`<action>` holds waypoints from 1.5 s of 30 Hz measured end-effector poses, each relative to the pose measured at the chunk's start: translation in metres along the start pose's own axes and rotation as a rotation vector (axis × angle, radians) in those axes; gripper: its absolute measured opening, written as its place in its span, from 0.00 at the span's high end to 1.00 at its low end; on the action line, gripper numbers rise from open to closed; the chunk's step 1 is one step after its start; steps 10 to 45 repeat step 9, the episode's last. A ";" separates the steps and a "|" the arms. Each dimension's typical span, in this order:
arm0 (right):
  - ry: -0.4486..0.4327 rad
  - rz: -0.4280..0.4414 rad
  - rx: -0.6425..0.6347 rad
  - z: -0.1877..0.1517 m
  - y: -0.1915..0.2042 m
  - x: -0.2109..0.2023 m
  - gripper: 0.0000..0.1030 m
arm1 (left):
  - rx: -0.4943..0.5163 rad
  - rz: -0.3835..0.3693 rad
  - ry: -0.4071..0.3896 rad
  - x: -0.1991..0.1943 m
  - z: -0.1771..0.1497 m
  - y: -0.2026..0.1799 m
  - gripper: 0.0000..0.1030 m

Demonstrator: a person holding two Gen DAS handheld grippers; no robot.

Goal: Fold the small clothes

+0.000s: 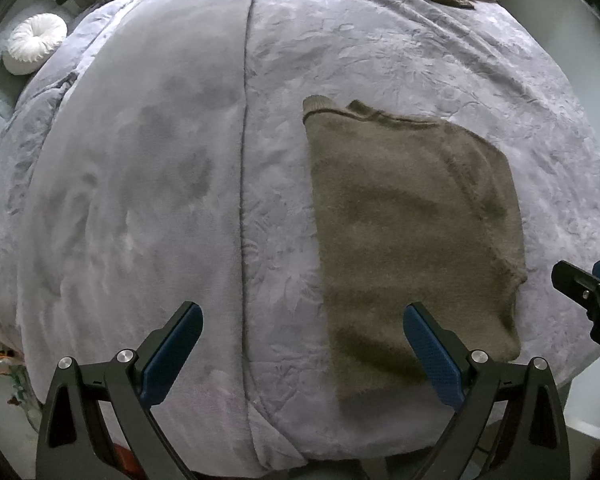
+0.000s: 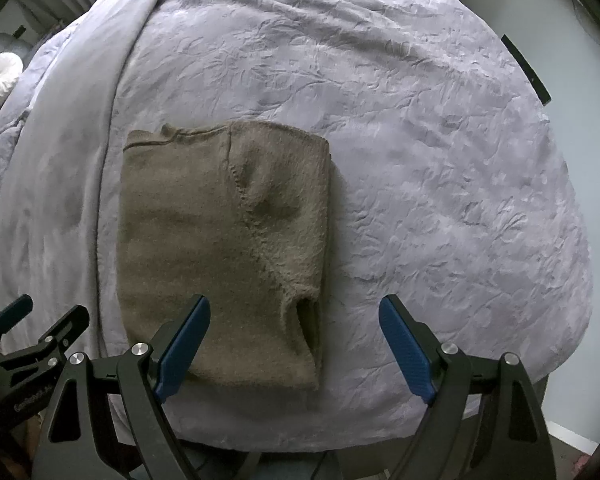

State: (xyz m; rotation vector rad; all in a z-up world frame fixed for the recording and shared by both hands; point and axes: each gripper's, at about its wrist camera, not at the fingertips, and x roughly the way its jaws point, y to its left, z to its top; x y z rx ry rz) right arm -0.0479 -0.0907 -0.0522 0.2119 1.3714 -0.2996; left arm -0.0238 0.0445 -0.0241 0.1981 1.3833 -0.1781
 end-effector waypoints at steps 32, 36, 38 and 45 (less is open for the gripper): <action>0.015 -0.014 0.002 0.000 0.001 0.003 0.14 | 0.002 -0.018 -0.012 -0.002 -0.003 -0.004 0.02; 0.015 -0.014 0.002 0.000 0.001 0.003 0.14 | 0.002 -0.018 -0.012 -0.002 -0.003 -0.004 0.02; 0.015 -0.014 0.002 0.000 0.001 0.003 0.14 | 0.002 -0.018 -0.012 -0.002 -0.003 -0.004 0.02; 0.015 -0.014 0.002 0.000 0.001 0.003 0.14 | 0.002 -0.018 -0.012 -0.002 -0.003 -0.004 0.02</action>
